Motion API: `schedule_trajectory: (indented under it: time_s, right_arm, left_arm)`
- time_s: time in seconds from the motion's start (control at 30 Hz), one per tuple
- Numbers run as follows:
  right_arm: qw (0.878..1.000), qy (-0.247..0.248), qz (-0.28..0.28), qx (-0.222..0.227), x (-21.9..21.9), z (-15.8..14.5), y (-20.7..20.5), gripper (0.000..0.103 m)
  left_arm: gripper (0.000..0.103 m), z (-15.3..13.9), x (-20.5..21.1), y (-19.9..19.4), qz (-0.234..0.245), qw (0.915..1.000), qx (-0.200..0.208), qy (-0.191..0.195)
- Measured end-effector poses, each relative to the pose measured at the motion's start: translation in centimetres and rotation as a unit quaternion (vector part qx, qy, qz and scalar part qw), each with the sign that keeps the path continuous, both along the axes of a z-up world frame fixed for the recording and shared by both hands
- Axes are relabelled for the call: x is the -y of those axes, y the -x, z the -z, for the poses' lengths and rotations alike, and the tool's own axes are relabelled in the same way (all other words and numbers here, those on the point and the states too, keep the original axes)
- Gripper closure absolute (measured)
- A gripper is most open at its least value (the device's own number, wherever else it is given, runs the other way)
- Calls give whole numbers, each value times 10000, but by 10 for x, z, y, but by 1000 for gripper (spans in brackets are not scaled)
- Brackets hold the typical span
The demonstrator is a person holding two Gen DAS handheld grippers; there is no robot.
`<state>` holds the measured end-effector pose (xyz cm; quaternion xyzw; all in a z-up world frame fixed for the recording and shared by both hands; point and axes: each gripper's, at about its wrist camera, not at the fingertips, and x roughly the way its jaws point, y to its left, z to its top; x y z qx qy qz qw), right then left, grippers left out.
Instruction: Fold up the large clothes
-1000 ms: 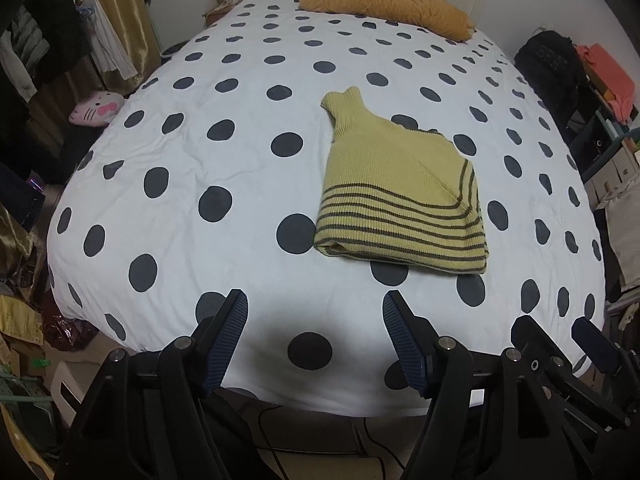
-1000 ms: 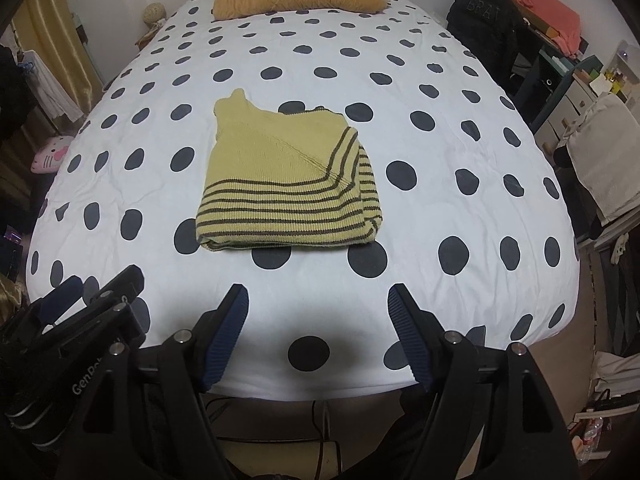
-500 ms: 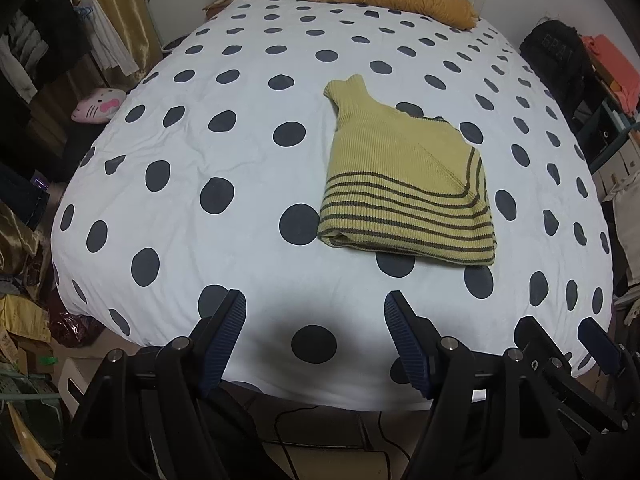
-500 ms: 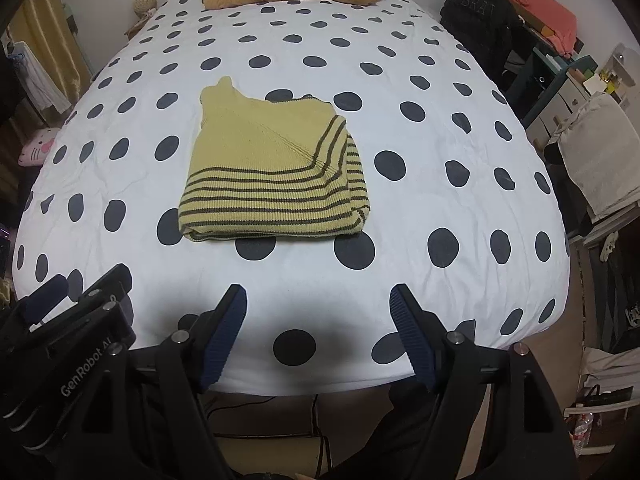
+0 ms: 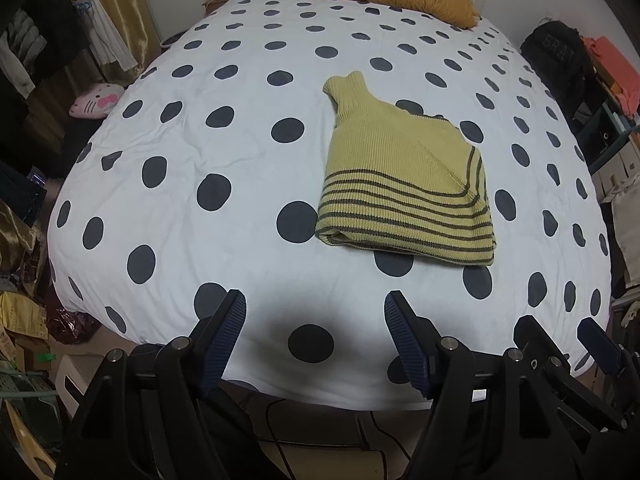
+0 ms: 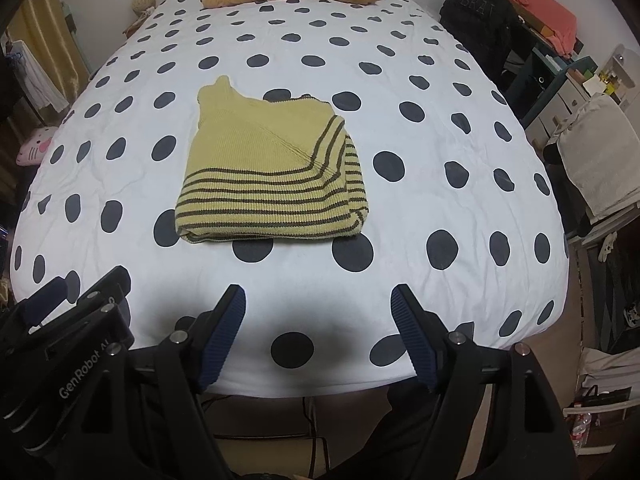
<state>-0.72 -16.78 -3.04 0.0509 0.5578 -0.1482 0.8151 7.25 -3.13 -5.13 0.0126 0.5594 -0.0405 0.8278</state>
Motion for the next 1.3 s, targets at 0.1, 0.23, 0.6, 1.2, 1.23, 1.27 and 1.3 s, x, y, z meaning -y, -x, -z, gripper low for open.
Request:
schedule_trajectory:
  time_s: [0.1, 0.23, 0.6, 1.2, 1.23, 1.27, 1.3]
  right_arm:
    - [10000, -14, 2, -6, 0, 0, 0, 27]
    - [10000, 1, -3, -3, -1, 0, 0, 27]
    - [10000, 31, -1, -4, -2, 2, 3, 27]
    - [10000, 93, -7, -23, 4, -3, 2, 27]
    - [10000, 92, -7, -21, 4, -3, 2, 27]
    - [10000, 94, -7, -20, 4, -3, 2, 27]
    - [10000, 97, -6, -21, 4, -3, 2, 27]
  left_arm:
    - [31, 0, 0, 0, -10, 10000, -9, -2]
    - [31, 1, -2, 1, -32, 10000, -5, -13]
    - [31, 0, -3, 1, -6, 10000, -18, 21]
    - [31, -2, 0, 1, 34, 10000, -34, 52]
    - [31, -3, 0, 1, 35, 10000, -37, 54]
    - [31, -3, 0, 1, 37, 10000, -33, 53]
    - [31, -3, 0, 1, 38, 10000, -32, 52]
